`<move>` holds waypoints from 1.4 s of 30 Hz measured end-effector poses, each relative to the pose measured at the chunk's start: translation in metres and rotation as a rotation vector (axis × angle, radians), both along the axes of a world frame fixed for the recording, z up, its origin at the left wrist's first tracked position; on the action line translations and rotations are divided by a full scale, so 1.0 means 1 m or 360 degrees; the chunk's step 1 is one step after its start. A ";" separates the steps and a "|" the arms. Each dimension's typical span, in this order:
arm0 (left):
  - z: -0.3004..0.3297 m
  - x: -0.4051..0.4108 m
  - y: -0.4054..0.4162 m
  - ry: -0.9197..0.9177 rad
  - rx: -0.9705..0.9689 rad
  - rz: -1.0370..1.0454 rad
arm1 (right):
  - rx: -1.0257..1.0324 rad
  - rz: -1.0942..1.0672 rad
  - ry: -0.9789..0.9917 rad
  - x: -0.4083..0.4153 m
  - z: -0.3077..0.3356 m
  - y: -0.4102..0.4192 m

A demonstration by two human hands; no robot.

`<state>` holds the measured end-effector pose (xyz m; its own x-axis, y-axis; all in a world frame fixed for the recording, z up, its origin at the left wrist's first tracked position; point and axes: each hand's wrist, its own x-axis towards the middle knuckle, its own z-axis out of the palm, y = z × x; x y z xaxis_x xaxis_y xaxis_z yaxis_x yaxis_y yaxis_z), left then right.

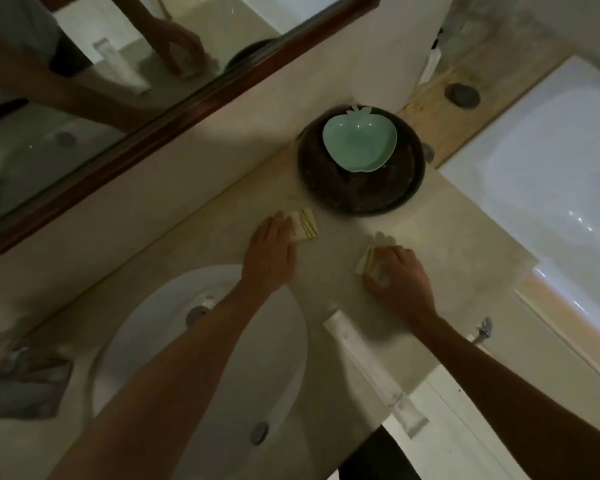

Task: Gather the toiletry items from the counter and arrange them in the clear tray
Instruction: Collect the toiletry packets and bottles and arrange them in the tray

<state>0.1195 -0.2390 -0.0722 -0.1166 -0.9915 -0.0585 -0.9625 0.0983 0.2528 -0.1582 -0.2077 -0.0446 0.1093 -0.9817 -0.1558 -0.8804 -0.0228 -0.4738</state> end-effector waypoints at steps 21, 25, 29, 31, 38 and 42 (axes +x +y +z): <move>0.028 -0.015 0.018 0.0134 0.0257 0.0105 | 0.0033 0.0367 -0.0081 0.021 -0.003 -0.001; 0.030 -0.014 0.012 0.0465 0.0364 -0.0296 | -0.0090 0.0430 -0.0162 0.021 0.001 -0.009; 0.030 0.002 0.022 0.0723 0.0432 -0.0020 | -0.0149 0.0675 -0.0179 0.043 0.005 -0.022; 0.026 0.010 0.033 0.0807 0.0403 0.0093 | -0.0127 0.0766 -0.0179 0.063 0.008 -0.030; 0.024 0.018 0.041 0.0827 0.0362 0.0199 | -0.0016 0.0922 -0.0105 0.098 0.009 -0.048; 0.030 0.006 0.029 0.0658 0.0314 0.0134 | 0.0009 0.0543 -0.0237 0.084 0.018 -0.027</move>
<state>0.1260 -0.2099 -0.0424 -0.0897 -0.9731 -0.2123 -0.7797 -0.0641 0.6229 -0.0746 -0.2343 -0.0261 0.4519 -0.8841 -0.1192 -0.7442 -0.2999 -0.5969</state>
